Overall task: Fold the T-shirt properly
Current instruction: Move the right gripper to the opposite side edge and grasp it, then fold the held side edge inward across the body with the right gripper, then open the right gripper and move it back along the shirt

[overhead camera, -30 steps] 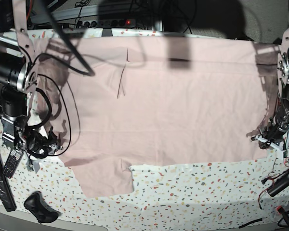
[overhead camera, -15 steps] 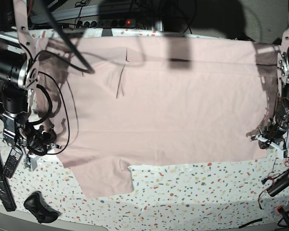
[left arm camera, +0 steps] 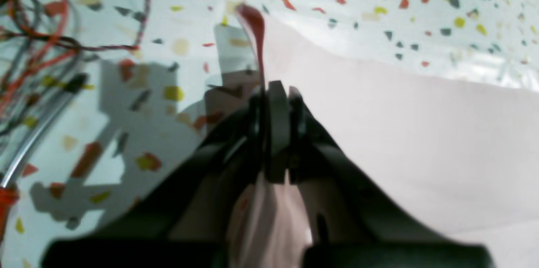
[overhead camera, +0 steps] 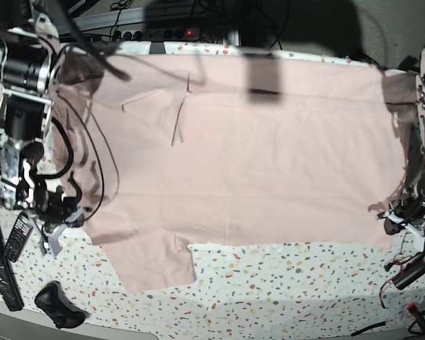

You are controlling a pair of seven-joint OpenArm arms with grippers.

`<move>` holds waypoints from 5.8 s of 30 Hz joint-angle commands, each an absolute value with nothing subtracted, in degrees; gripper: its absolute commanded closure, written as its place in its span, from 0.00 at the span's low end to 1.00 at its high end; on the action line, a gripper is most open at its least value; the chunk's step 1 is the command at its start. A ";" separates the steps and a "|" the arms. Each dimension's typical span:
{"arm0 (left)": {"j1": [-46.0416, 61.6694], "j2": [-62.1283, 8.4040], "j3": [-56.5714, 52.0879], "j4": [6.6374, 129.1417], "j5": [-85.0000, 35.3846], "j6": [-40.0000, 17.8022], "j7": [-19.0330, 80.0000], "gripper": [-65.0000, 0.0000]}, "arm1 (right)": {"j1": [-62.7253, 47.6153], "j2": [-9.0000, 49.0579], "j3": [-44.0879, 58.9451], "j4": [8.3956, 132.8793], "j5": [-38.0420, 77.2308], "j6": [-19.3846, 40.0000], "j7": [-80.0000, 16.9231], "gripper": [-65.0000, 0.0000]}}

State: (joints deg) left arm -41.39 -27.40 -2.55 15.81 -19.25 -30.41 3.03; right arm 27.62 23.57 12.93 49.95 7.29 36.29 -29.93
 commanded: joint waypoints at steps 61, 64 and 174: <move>-11.42 -29.21 -20.32 61.49 -25.58 -30.65 9.23 1.00 | 48.38 20.75 3.68 19.68 3.01 25.41 -28.60 0.52; -11.40 -29.21 -20.32 61.49 -25.58 -30.65 9.30 1.00 | 48.23 20.25 3.68 19.68 2.50 25.45 -29.47 0.54; -12.36 -32.23 -20.32 61.49 -22.11 -28.25 13.69 1.00 | 46.65 23.14 5.23 23.86 8.12 31.11 -35.53 0.53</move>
State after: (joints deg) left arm -11.14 -30.83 -19.88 60.38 -21.63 -28.64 15.07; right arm 44.42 22.52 5.17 23.14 7.42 30.74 -36.40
